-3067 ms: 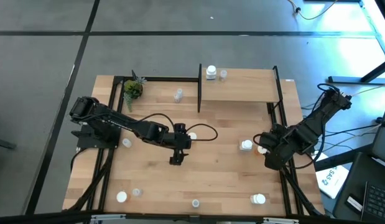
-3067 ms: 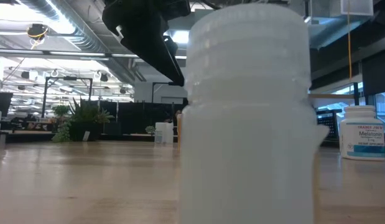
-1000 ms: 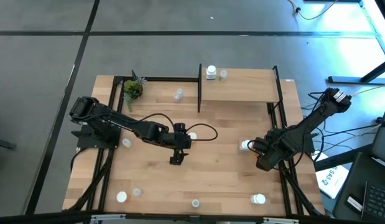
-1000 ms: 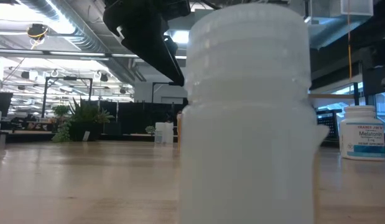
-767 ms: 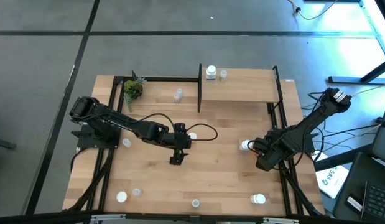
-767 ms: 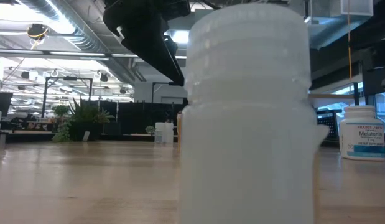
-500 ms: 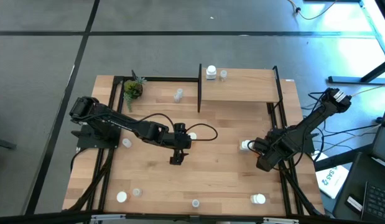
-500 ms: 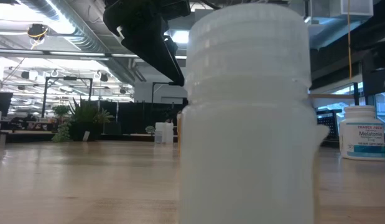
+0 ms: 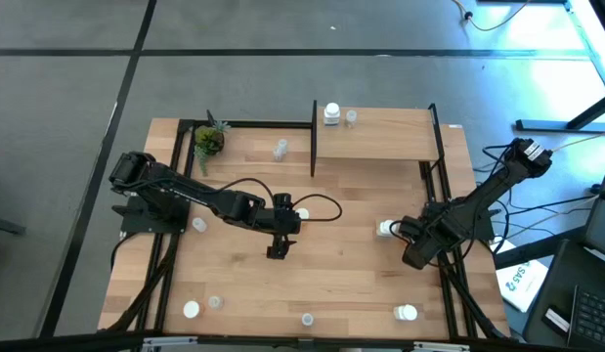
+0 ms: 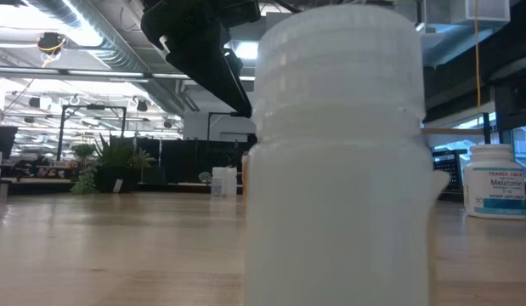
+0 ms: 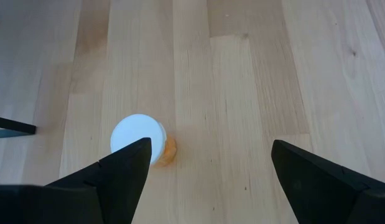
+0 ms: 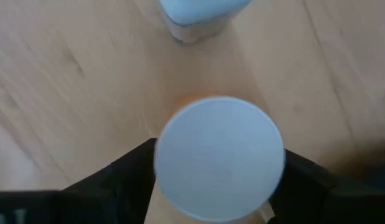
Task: Pick and place medicine bottles onto shelf by color
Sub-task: Put the right orange pill bottle on the shelf
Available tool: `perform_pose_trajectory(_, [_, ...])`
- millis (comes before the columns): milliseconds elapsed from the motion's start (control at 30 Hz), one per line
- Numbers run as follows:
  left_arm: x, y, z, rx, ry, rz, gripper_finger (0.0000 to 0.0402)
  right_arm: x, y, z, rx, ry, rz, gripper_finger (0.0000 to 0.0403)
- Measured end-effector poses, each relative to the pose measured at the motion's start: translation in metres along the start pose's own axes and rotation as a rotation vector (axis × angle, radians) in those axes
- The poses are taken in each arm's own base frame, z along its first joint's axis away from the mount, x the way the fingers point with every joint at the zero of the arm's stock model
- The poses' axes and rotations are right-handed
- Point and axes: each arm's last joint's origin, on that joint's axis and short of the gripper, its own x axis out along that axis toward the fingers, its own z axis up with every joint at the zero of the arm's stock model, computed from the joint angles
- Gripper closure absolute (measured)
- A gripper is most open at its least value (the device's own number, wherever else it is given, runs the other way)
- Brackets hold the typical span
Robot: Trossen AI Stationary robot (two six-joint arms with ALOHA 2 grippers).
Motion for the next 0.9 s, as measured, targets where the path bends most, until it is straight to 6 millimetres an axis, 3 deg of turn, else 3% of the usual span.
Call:
perform_pose_trajectory(233, [0.0,0.0001,0.0,0.0,0.0,0.0,0.0075,0.0,0.0025,0.001,0.0,-0.01,0.025,0.0171])
perform_pose_trajectory(900, [0.0,0.0001,0.0,0.0,0.0,0.0,0.0075,-0.0002,0.0035,0.0014,-0.02,-0.015,0.035,0.0169])
